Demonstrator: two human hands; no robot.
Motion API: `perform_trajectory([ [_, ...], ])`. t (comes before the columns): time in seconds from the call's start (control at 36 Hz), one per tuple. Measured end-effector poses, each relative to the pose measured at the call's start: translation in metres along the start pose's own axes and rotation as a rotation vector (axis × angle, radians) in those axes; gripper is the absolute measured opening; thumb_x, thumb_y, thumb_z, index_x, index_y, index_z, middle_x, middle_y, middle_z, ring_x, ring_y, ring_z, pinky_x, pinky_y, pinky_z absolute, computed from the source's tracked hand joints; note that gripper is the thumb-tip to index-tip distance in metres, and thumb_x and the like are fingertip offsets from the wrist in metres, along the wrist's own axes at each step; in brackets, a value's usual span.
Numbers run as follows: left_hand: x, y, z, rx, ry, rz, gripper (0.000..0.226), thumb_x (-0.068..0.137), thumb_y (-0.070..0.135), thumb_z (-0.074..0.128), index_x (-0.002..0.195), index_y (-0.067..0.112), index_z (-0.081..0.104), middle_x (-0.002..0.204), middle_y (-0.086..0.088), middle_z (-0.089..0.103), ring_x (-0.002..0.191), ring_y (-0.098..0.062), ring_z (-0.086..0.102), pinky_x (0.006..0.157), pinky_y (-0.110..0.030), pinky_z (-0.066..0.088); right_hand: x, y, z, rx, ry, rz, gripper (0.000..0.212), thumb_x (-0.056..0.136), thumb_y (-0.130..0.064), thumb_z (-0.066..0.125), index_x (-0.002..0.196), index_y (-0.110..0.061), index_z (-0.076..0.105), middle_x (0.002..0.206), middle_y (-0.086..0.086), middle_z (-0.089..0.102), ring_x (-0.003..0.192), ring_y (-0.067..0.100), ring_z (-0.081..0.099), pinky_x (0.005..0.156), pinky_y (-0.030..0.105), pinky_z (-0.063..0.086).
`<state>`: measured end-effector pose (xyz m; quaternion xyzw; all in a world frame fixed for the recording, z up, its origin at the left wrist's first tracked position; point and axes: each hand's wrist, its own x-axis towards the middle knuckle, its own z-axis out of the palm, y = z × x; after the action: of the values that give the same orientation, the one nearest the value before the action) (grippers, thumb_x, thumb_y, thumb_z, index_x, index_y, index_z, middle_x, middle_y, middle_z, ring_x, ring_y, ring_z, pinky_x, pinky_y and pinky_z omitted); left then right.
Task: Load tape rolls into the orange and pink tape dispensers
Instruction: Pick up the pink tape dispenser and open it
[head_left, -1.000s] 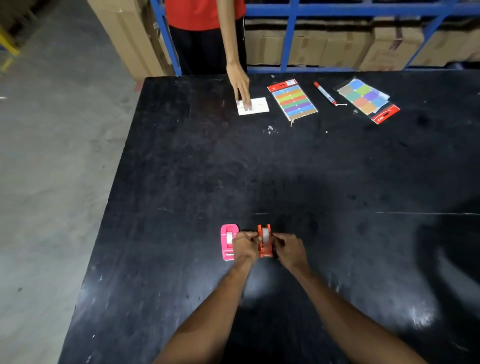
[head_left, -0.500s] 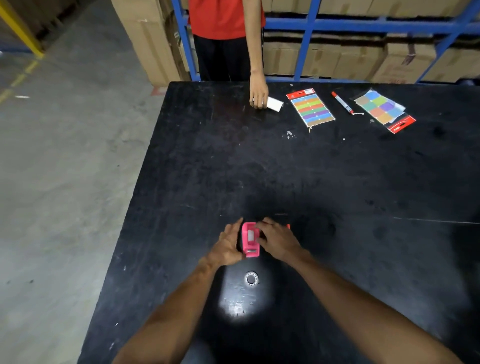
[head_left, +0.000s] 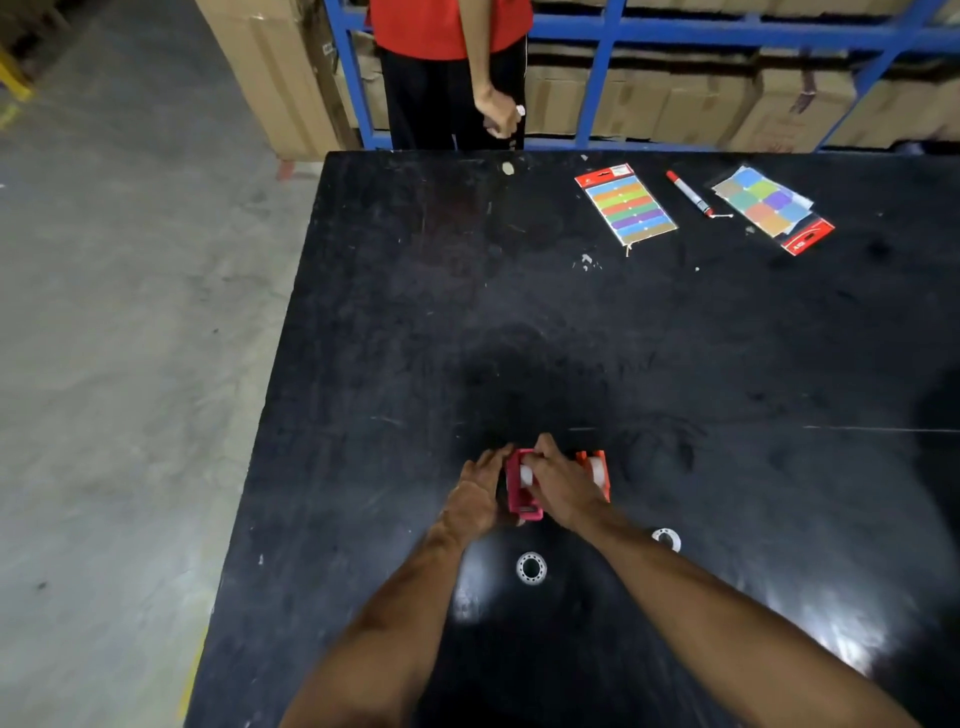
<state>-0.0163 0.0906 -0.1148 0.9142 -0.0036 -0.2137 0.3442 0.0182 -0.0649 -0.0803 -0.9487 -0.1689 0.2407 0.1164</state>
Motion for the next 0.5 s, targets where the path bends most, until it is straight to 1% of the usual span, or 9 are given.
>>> perform_trajectory([
  [0.08, 0.001, -0.004, 0.0, 0.02, -0.02, 0.006, 0.117, 0.058, 0.04, 0.089, 0.152, 0.021, 0.023, 0.152, -0.002, 0.04, 0.143, -0.022, 0.033, 0.12, -0.041, 0.022, 0.003, 0.004, 0.003, -0.006, -0.018, 0.013, 0.027, 0.097, -0.018, 0.05, 0.123, -0.014, 0.057, 0.128, 0.011, 0.053, 0.116, 0.037, 0.053, 0.104, 0.059, 0.037],
  [0.11, 0.001, -0.003, -0.001, 0.027, -0.037, 0.004, 0.117, 0.059, 0.039, 0.089, 0.153, 0.022, 0.022, 0.154, -0.002, 0.038, 0.145, -0.023, 0.03, 0.121, -0.04, 0.02, 0.003, 0.007, 0.004, -0.003, -0.02, -0.001, 0.027, 0.098, -0.018, 0.05, 0.123, -0.012, 0.057, 0.125, 0.01, 0.055, 0.115, 0.035, 0.054, 0.106, 0.061, 0.036],
  [0.17, 0.0, -0.001, -0.001, 0.04, -0.048, 0.005, 0.116, 0.061, 0.037, 0.088, 0.154, 0.02, 0.021, 0.155, -0.003, 0.037, 0.146, -0.023, 0.028, 0.121, -0.037, 0.017, 0.003, 0.009, 0.001, 0.067, -0.027, -0.022, 0.021, 0.094, -0.015, 0.053, 0.113, -0.011, 0.062, 0.108, 0.003, 0.055, 0.096, 0.024, 0.061, 0.1, 0.053, 0.046],
  [0.22, 0.0, -0.001, -0.002, 0.057, -0.026, 0.017, 0.114, 0.062, 0.036, 0.088, 0.153, 0.018, 0.022, 0.153, -0.002, 0.04, 0.144, -0.022, 0.033, 0.119, -0.036, 0.02, 0.001, 0.005, -0.006, 0.111, -0.063, -0.028, 0.02, 0.088, -0.012, 0.058, 0.106, -0.01, 0.066, 0.106, 0.004, 0.05, 0.089, 0.026, 0.065, 0.086, 0.045, 0.051],
  [0.31, -0.003, 0.001, -0.004, 0.023, -0.014, 0.025, 0.119, 0.058, 0.032, 0.09, 0.153, 0.019, 0.021, 0.151, -0.003, 0.041, 0.141, -0.023, 0.036, 0.118, -0.039, 0.023, -0.009, -0.002, -0.021, 0.084, -0.044, -0.048, 0.018, 0.087, -0.014, 0.058, 0.102, -0.013, 0.069, 0.111, 0.007, 0.054, 0.099, 0.025, 0.064, 0.074, 0.032, 0.041],
  [0.36, -0.005, 0.004, -0.007, -0.042, -0.058, 0.018, 0.13, 0.052, 0.027, 0.093, 0.156, 0.021, 0.014, 0.155, -0.006, 0.035, 0.145, -0.025, 0.028, 0.121, -0.045, 0.018, -0.015, -0.005, -0.028, 0.073, -0.02, -0.028, 0.015, 0.088, -0.017, 0.058, 0.095, -0.02, 0.071, 0.103, 0.001, 0.054, 0.1, 0.018, 0.062, 0.066, 0.025, 0.032],
  [0.42, -0.008, 0.004, -0.009, -0.073, -0.074, 0.018, 0.137, 0.053, 0.025, 0.092, 0.156, 0.022, 0.002, 0.156, -0.011, 0.028, 0.146, -0.028, 0.022, 0.121, -0.052, 0.018, -0.019, -0.006, -0.034, 0.114, -0.016, -0.026, 0.012, 0.086, -0.02, 0.061, 0.089, -0.026, 0.071, 0.096, -0.005, 0.051, 0.099, 0.018, 0.062, 0.072, 0.026, 0.041],
  [0.44, -0.009, 0.004, -0.008, -0.076, -0.057, 0.007, 0.131, 0.058, 0.022, 0.088, 0.156, 0.025, 0.002, 0.156, -0.013, 0.025, 0.147, -0.03, 0.02, 0.12, -0.054, 0.02, -0.02, -0.005, -0.036, 0.139, -0.02, -0.028, 0.01, 0.084, -0.021, 0.063, 0.087, -0.027, 0.07, 0.096, -0.005, 0.051, 0.1, 0.019, 0.062, 0.078, 0.033, 0.046],
  [0.5, -0.016, 0.004, -0.008, -0.118, 0.051, -0.011, 0.101, 0.075, 0.009, 0.073, 0.153, 0.03, 0.013, 0.156, -0.013, 0.026, 0.147, -0.032, 0.024, 0.119, -0.051, 0.026, -0.023, -0.005, -0.04, 0.152, -0.029, -0.052, 0.012, 0.084, -0.019, 0.067, 0.094, -0.022, 0.073, 0.1, 0.003, 0.055, 0.102, 0.025, 0.061, 0.086, 0.038, 0.048],
])
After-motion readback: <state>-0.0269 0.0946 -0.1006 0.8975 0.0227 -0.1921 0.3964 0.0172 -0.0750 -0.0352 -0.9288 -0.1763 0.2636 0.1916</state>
